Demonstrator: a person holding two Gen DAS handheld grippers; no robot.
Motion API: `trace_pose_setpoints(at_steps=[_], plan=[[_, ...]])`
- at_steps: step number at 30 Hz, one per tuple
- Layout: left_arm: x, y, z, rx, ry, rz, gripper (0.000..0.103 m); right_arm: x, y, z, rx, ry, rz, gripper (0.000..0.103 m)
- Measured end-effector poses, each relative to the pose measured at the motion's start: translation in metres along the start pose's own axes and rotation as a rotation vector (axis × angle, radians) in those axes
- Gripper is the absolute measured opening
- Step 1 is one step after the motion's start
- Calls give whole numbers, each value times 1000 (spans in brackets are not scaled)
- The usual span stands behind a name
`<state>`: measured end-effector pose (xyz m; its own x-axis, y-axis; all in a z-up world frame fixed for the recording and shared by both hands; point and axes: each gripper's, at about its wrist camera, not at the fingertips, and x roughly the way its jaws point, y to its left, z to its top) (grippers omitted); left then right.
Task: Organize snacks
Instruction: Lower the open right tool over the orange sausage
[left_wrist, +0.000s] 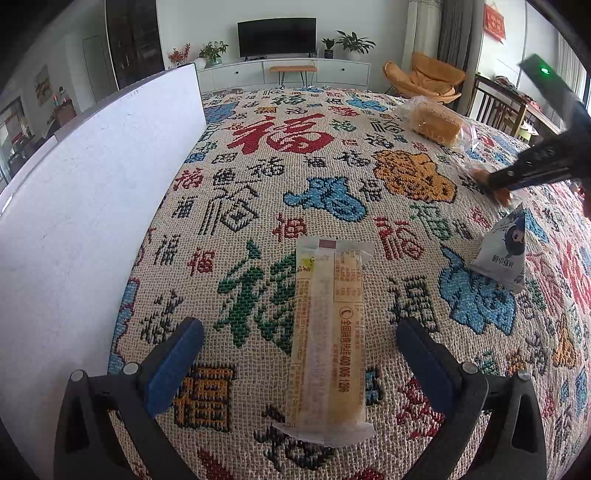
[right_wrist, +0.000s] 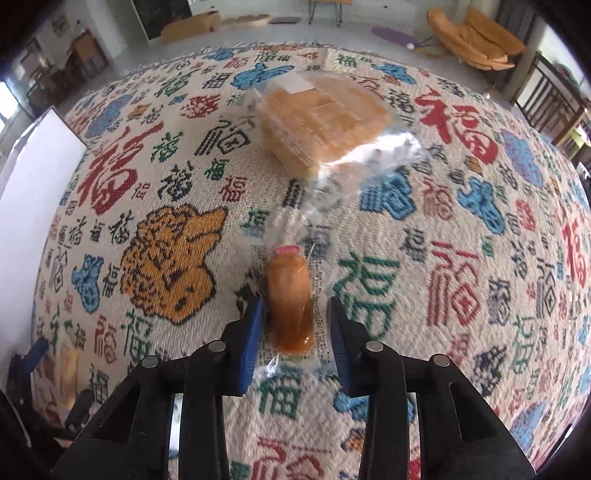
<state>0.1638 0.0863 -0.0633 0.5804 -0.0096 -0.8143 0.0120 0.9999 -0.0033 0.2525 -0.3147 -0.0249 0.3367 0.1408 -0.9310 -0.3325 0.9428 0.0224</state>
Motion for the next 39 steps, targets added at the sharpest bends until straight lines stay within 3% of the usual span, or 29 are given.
trace_pose_setpoints(at_steps=[1,3,6,7,13,17,19,22,26,28,30,34,36,39], plan=[[0,0,0,0,0,0,103,-5,-7,-6,14,-6,14,33],[0,0,0,0,0,0,103,-13,-17,-18,31,-8,44,21],[0,0,0,0,0,0,103,-23,-40,-41,81,5,105,18],[0,0,0,0,0,0,103,-26,-50,-53,97,20,115,10],[0,0,0,0,0,0,103,-41,-94,-114,208,23,249,10],[0,0,0,0,0,0,103,-53,-104,-134,198,-50,189,17],[0,0,0,0,0,0,103,-54,-104,-129,234,-89,220,33],[0,0,0,0,-1,0,103,-48,-97,-108,313,-115,305,34],[0,0,0,-1,-1,-1,103,-32,-79,-69,349,-99,314,39],[0,0,0,-1,-1,-1,103,-18,-64,-48,342,-75,273,63],[0,0,0,-1,-1,-1,103,0,-45,-30,304,-41,190,63],[0,0,0,-1,-1,-1,103,8,-22,-18,205,-110,14,51],[0,0,0,-1,-1,-1,103,7,-24,-20,225,-128,13,46],[0,0,0,-1,-1,0,103,1,-40,-31,257,-134,104,45]])
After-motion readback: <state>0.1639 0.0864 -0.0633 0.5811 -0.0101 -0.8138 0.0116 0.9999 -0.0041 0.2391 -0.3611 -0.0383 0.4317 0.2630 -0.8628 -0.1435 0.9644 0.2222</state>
